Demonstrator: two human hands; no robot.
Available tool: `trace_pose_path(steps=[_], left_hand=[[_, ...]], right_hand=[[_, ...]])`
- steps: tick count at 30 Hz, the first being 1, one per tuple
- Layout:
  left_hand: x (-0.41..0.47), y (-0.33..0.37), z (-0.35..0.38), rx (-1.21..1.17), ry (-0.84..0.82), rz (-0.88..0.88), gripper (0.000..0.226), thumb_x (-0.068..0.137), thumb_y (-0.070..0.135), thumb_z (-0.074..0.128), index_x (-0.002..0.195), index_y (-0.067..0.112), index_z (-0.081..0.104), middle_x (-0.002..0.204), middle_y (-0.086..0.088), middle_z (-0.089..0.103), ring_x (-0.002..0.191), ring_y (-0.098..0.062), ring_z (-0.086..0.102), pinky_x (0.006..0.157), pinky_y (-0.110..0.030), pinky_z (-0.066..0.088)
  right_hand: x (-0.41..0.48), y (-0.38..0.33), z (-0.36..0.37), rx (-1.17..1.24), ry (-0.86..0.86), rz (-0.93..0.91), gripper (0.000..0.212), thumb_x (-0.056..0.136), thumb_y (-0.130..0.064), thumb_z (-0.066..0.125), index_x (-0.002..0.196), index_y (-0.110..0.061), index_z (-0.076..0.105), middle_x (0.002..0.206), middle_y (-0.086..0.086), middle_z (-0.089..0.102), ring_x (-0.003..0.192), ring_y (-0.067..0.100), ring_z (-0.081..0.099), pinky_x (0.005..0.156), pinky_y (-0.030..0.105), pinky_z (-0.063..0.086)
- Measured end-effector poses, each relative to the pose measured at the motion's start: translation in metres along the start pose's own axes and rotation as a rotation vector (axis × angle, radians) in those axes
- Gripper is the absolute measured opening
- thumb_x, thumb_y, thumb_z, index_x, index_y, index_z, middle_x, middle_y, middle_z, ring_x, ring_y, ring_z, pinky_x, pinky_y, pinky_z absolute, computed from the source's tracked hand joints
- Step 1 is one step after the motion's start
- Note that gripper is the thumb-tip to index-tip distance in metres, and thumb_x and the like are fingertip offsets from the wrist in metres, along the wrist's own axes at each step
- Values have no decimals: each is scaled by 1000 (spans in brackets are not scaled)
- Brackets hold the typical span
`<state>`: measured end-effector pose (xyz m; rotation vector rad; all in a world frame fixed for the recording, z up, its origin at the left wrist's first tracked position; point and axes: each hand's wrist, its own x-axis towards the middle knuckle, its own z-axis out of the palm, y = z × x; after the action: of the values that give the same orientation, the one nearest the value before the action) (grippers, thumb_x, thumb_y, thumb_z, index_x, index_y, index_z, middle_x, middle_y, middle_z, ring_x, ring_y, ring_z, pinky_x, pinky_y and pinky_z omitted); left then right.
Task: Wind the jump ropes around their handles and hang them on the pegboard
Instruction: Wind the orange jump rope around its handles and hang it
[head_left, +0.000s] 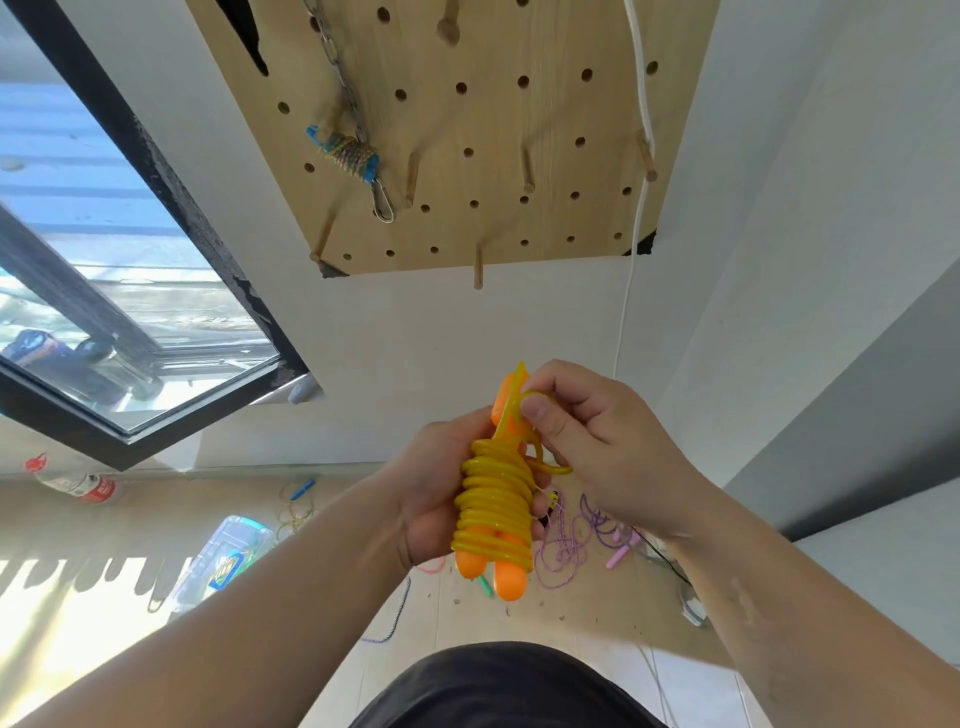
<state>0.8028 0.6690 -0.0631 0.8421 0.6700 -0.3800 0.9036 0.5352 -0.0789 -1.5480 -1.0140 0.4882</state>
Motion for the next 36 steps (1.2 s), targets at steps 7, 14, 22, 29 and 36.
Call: trace_pose_path(steps=[7,14,22,29,36], left_hand=[[-5,-3,-10,-104,-175,110,53,77,47,55,107,4,65,86,-19,58,70,-35,57,70,-43,52],[-12,-6,-8,108,25,264,46,74,33,73,106,2,61,86,-26,62,62,-35,67,55,-39,58],[-20,-5,-6,179,11,285,49,85,43,66,112,2,61,86,-27,68,63,-32,69,56,-39,59],[-14,-9,-3,245,138,329,45,85,37,67,113,2,62,84,-22,68,69,-36,66,61,-42,57],[-18,-6,-8,515,214,293,48,98,47,45,116,5,60,90,-22,70,68,-33,67,66,-42,57]], right_hand=[[1,2,7,-199,-14,-92,13,99,-29,58,90,-22,65,73,-4,60,67,18,56,62,35,47],[0,5,4,-62,36,-54,12,100,-27,55,89,-25,59,65,-14,54,60,8,48,58,22,39],[11,-1,-9,-8,173,-16,11,89,-17,77,83,-22,70,61,14,51,55,26,47,52,33,40],[9,-9,-2,-179,-28,-202,6,86,-22,77,87,-17,77,69,-3,66,61,11,54,61,16,40],[13,-8,-19,-254,15,-246,9,81,-32,81,84,-25,77,80,-9,61,80,15,60,69,24,46]])
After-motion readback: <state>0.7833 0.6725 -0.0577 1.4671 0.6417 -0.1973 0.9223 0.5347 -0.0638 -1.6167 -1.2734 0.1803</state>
